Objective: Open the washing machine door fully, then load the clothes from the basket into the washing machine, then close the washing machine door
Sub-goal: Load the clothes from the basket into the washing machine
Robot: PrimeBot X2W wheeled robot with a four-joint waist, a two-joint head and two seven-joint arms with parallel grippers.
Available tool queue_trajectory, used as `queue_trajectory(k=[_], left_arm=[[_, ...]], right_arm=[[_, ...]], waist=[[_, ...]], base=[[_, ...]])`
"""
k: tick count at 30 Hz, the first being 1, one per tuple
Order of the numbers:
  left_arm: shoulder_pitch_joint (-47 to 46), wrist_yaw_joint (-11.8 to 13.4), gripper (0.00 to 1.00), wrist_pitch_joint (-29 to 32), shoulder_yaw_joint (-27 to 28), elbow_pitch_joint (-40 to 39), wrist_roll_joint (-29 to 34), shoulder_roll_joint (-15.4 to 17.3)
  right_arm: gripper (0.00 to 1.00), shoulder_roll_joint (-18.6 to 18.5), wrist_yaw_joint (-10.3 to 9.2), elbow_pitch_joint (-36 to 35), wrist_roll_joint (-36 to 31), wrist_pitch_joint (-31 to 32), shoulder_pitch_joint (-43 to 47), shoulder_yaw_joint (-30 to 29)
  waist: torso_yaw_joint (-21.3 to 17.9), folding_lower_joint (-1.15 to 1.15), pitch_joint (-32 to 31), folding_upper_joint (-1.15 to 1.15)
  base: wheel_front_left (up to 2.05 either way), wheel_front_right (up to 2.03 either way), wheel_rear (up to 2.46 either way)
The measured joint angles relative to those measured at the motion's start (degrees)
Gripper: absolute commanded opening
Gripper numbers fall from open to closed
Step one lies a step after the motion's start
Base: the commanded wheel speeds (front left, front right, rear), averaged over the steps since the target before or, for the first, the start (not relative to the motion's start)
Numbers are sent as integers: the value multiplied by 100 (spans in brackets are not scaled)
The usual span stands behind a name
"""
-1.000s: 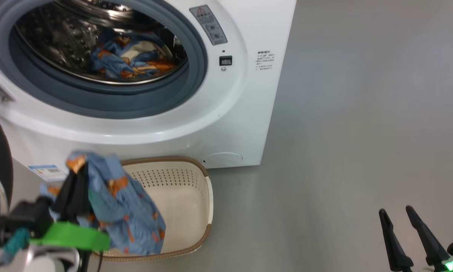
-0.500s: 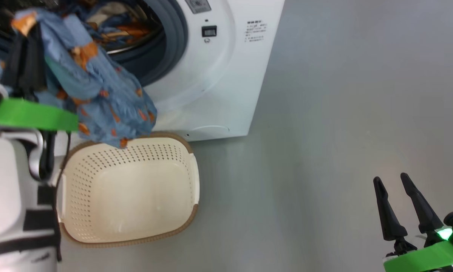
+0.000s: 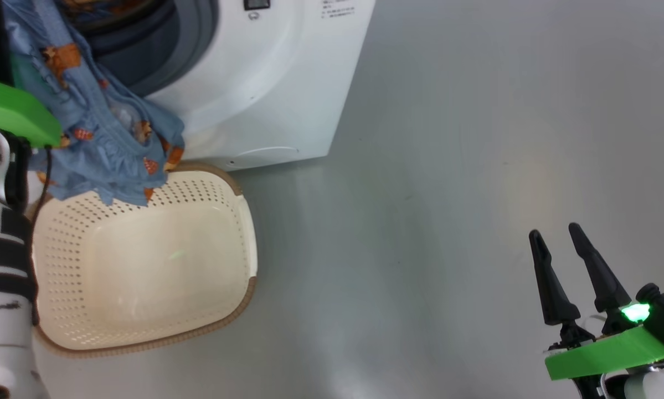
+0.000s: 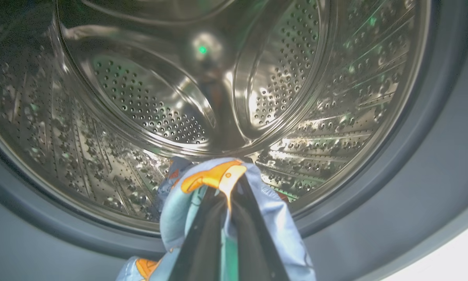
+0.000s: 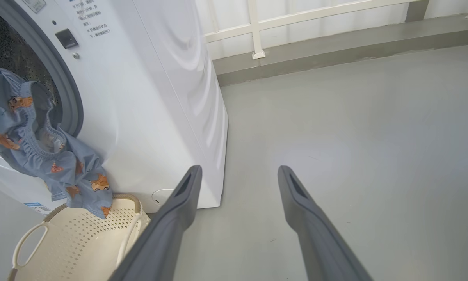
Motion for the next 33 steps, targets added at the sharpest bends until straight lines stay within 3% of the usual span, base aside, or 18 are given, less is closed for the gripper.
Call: queue_trajectory(k=[10,13,23,29,30,31,32,33], left_arm=[[-1001,54,0,1,-114,1782,77,316],[-1288,58,0,1,-163,1886,112,405],[-1527,494,0,0,-213,-339,120,523],[-1240,608,3,-14,-240,-712,80,511],[-1168,608,30,-15,-253,-601,76,502],[-1126,604,30,-16,-230,-419,38,478],[-1101,561,100,-15,-247,-202,2,469],[-1086,550,100,-15,-282,-66,20,472]], right_arm=[[100,-7,0,-40,22,0,-224,121],[100,-2,0,-67,23,-1,-309,172],[100,16,0,-99,44,-1,-387,171],[100,20,0,-131,118,-1,-516,171],[100,20,0,-130,118,-1,-519,174],[100,22,0,-129,118,-1,-519,177],[100,22,0,-130,118,-1,-519,178],[100,21,0,-129,118,-1,-519,178]], waist=[[-335,-1,422,0],[-406,0,513,0],[-523,-1,808,0],[-535,0,901,0],[-532,0,904,0],[-528,0,902,0],[-522,0,896,0],[-514,0,892,0]], base=[[0,0,0],[0,0,0],[0,0,0],[0,0,0],[0,0,0],[0,0,0],[0,0,0],[0,0,0]])
